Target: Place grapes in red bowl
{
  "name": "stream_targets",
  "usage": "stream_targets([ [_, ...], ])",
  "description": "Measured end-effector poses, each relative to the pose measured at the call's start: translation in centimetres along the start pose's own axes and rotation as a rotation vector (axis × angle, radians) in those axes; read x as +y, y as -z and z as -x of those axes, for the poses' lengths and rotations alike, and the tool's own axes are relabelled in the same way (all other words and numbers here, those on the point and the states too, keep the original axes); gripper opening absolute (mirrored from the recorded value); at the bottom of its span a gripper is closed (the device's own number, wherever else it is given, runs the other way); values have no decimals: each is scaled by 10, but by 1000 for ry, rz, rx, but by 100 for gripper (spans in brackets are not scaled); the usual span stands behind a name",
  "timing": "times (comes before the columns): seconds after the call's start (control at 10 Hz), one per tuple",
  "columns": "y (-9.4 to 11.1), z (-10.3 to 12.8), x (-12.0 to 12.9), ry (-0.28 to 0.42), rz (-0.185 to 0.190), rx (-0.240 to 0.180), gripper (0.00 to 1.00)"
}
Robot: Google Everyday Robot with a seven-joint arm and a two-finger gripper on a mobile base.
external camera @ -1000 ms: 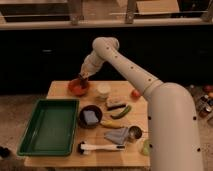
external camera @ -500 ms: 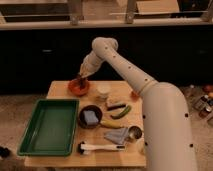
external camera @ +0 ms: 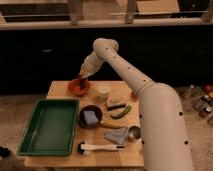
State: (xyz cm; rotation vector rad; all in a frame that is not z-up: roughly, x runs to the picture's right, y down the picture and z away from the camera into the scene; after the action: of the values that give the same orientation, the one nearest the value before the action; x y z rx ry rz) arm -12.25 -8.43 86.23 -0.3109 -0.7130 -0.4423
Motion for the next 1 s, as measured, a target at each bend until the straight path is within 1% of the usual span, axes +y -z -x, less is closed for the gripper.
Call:
stream_targets([
  [0.3, -10, 0, -3, -5, -3, -11, 0],
  [0.5, -17, -4, -4, -19, -17, -28, 0],
  [1.0, -41, -3, -4, -40, -18, -74, 0],
])
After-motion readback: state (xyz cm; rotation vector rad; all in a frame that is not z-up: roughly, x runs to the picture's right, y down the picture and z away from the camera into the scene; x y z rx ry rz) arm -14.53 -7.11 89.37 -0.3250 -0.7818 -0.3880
